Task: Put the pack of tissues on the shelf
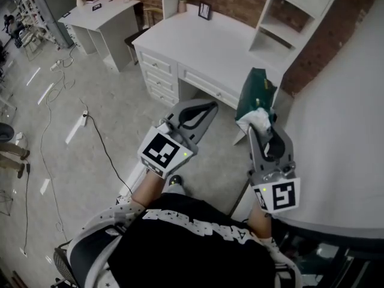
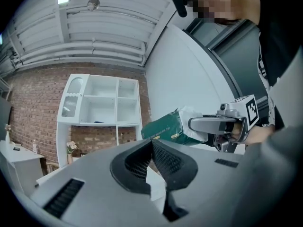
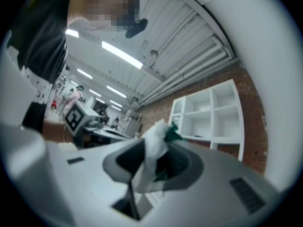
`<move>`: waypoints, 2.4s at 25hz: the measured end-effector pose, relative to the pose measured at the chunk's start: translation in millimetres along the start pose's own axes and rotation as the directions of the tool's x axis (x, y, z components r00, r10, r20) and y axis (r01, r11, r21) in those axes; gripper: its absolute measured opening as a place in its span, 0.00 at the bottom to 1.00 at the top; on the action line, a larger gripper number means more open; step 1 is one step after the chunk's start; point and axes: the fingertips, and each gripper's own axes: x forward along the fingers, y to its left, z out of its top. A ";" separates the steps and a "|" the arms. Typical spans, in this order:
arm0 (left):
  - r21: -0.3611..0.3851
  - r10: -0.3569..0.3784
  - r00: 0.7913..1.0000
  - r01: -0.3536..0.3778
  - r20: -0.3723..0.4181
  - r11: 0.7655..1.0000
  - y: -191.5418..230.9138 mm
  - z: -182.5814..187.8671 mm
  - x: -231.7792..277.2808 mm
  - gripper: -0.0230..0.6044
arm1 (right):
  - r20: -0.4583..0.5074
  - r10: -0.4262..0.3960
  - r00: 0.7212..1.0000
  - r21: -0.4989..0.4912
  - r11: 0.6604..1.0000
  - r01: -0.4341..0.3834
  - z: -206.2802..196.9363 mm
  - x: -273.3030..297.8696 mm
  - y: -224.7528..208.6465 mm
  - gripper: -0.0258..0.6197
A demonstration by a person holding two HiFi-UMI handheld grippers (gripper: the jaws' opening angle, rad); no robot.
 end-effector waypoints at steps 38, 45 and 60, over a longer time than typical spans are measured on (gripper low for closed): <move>-0.028 -0.109 0.994 0.109 0.000 0.994 153.9 -36.2 2.0 0.09 | -0.052 -0.102 0.993 -0.047 0.994 0.099 -19.1 149.1 21.6 0.25; -0.045 -0.091 0.996 0.091 -0.007 0.995 157.6 -47.0 1.5 0.09 | -0.054 -0.098 0.994 -0.043 0.994 0.096 -25.1 153.3 13.0 0.25; -0.023 0.007 0.999 -0.008 -0.032 1.000 237.7 -62.3 53.0 0.09 | -0.011 -0.032 0.999 -0.059 0.998 0.031 -55.2 237.7 -46.5 0.25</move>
